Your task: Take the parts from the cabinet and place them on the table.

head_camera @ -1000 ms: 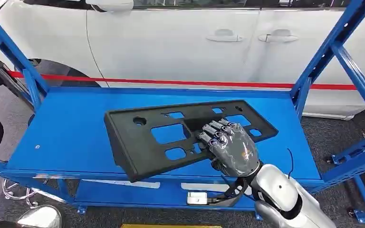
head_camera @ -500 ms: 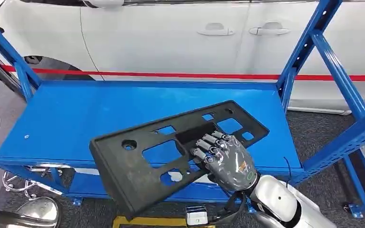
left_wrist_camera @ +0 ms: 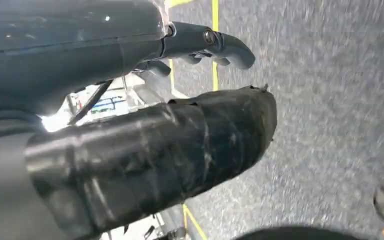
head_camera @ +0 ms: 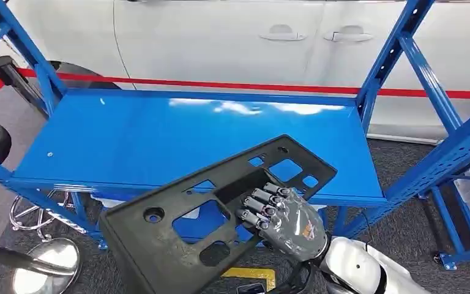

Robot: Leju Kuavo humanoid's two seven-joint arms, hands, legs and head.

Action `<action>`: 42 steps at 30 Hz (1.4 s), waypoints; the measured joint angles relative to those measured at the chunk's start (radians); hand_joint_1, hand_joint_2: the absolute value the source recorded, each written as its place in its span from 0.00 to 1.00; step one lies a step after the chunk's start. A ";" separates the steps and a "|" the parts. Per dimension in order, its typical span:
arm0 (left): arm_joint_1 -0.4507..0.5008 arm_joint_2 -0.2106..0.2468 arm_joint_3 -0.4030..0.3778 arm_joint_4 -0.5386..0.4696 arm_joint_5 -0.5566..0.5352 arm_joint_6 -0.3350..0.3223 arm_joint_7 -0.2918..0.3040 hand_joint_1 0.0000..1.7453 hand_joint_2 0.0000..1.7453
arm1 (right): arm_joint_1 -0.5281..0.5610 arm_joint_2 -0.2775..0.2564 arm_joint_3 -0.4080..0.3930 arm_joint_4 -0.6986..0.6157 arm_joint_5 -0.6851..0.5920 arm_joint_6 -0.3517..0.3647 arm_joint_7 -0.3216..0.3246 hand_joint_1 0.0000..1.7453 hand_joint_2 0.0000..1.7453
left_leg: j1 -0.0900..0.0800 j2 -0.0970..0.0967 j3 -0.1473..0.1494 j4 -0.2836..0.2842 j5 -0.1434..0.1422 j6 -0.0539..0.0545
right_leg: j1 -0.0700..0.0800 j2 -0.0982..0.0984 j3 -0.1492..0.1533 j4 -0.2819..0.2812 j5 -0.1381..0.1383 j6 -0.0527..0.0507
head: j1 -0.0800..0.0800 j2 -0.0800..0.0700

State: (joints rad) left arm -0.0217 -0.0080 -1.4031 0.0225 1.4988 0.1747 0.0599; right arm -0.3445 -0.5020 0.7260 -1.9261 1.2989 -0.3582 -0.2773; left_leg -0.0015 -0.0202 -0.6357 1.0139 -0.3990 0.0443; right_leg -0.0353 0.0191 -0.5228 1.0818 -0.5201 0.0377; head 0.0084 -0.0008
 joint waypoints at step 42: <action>0.017 0.005 -0.037 -0.002 -0.041 -0.037 -0.007 0.00 0.00 | -0.005 0.088 0.060 -0.010 0.087 0.077 0.102 1.00 1.00 | 0.007 0.009 -0.120 0.288 -0.152 -0.060 | 0.020 -0.061 0.007 -0.075 0.023 -0.076 | -0.010 0.000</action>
State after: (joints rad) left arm -0.0048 -0.0030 -1.4397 0.0210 1.4580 0.1377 0.0530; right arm -0.3490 -0.4139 0.7859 -1.9364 1.3855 -0.2811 -0.1751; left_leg 0.0053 -0.0110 -0.7558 1.3017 -0.5510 -0.0161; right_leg -0.0156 -0.0424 -0.5158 1.0072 -0.4976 -0.0380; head -0.0015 -0.0008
